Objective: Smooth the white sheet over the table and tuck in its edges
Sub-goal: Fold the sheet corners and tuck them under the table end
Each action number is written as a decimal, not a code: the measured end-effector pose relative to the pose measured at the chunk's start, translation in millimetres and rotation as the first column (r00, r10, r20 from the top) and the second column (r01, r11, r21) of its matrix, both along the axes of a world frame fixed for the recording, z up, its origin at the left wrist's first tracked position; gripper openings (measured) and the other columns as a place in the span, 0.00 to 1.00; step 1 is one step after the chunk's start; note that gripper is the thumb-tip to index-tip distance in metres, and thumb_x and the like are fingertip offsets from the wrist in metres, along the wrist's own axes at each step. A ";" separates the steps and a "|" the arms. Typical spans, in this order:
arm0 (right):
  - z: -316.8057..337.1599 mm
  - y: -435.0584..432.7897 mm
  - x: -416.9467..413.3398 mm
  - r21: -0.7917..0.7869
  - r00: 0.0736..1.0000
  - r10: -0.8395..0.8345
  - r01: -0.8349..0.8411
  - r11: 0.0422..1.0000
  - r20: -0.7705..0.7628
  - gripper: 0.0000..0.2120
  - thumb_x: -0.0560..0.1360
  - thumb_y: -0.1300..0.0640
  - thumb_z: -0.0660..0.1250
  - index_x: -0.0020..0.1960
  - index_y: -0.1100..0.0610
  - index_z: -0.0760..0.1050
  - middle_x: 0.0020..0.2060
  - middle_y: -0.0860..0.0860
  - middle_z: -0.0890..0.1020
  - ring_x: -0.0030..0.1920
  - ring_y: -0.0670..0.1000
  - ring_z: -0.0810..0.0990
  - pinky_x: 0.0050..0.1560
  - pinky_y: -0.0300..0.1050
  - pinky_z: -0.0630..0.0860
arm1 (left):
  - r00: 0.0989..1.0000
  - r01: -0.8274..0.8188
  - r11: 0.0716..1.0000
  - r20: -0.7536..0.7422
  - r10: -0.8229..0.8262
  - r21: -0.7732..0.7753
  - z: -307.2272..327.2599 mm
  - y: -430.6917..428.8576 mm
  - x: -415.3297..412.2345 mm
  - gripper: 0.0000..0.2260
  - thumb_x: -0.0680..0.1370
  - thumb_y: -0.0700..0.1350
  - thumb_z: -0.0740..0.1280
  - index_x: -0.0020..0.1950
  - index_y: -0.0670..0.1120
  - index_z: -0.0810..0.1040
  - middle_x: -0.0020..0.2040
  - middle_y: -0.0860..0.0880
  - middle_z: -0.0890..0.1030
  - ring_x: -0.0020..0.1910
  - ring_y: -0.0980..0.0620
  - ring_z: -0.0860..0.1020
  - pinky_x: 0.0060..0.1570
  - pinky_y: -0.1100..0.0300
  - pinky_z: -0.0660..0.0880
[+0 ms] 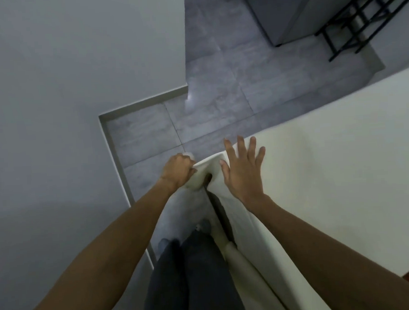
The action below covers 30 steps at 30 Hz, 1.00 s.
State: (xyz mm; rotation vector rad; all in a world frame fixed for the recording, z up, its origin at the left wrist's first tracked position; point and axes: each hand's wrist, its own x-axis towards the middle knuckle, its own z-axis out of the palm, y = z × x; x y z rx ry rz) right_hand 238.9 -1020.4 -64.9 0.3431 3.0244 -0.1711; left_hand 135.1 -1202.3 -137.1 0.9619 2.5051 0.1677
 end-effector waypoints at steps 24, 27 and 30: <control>2.0 -2.8 0.8 -0.081 0.999 -0.025 0.022 0.996 -0.042 0.27 0.83 0.38 0.48 0.76 0.51 0.64 0.78 0.57 0.62 0.79 0.66 0.52 0.76 0.71 0.48 | 0.795 -0.591 0.782 0.306 0.524 0.198 -92.6 24.2 182.2 0.09 0.81 0.42 0.62 0.57 0.42 0.78 0.50 0.44 0.77 0.42 0.42 0.79 0.39 0.52 0.77; -0.2 -1.8 0.6 -0.058 0.998 -0.021 0.018 0.998 -0.053 0.24 0.84 0.41 0.51 0.75 0.51 0.65 0.78 0.57 0.64 0.79 0.66 0.53 0.76 0.70 0.49 | 0.778 -0.616 0.736 0.363 0.513 0.281 -100.7 48.8 192.2 0.11 0.82 0.44 0.59 0.61 0.42 0.77 0.52 0.42 0.78 0.44 0.39 0.79 0.41 0.48 0.78; -1.3 -2.0 0.7 -0.044 0.998 -0.017 0.014 0.999 -0.068 0.22 0.84 0.44 0.52 0.75 0.51 0.66 0.77 0.57 0.65 0.79 0.66 0.55 0.75 0.70 0.50 | 0.802 -0.596 0.664 0.378 0.462 0.452 -92.1 59.5 194.9 0.16 0.84 0.49 0.56 0.64 0.42 0.76 0.57 0.41 0.80 0.48 0.41 0.81 0.46 0.50 0.79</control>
